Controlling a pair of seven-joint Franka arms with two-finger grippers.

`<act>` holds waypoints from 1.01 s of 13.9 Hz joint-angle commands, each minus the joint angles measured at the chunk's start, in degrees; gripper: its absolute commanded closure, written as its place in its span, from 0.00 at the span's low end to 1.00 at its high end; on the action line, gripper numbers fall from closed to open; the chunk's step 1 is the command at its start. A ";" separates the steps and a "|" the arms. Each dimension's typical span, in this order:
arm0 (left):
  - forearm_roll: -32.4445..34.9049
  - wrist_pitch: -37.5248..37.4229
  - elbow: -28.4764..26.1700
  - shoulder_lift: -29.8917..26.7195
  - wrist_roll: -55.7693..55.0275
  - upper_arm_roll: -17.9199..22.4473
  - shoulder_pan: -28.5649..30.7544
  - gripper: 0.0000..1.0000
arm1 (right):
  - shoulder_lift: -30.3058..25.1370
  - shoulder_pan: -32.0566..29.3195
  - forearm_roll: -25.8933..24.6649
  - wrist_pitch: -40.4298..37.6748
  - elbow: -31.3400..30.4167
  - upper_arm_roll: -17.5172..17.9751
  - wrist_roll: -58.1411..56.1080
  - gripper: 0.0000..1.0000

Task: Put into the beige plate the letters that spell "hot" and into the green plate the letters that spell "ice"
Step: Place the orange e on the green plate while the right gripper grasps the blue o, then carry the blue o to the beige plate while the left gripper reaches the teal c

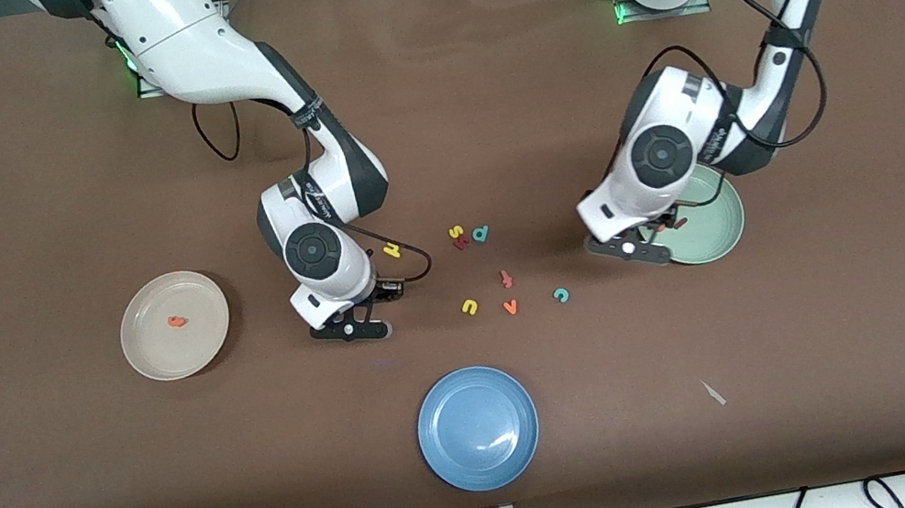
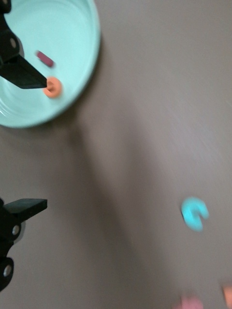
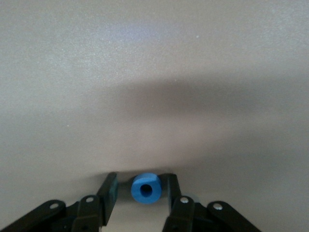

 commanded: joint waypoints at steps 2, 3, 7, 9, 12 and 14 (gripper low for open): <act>1.62 -0.26 10.86 7.85 12.13 0.26 -2.11 0.00 | 0.58 0.14 0.79 -0.76 1.09 -0.06 -0.12 0.57; 1.62 0.00 12.10 9.09 12.49 0.26 -2.73 0.00 | 0.58 0.13 0.79 -0.76 1.09 -0.06 -0.20 0.62; 4.76 2.10 15.36 12.70 12.50 0.88 -7.12 0.00 | 0.66 0.22 0.70 -0.76 0.83 -0.06 -0.29 0.73; 6.63 5.97 15.36 14.02 12.50 0.88 -6.95 0.00 | 0.66 0.22 0.70 -0.76 0.83 -0.06 -0.29 0.74; 6.80 10.28 15.19 14.55 12.50 0.88 -6.95 0.00 | 0.49 0.13 0.52 -1.63 1.35 -0.06 -0.38 0.82; 6.80 12.82 15.19 16.12 12.50 0.96 -6.60 0.00 | -0.30 -0.39 0.35 -5.57 2.67 -0.32 -0.99 0.91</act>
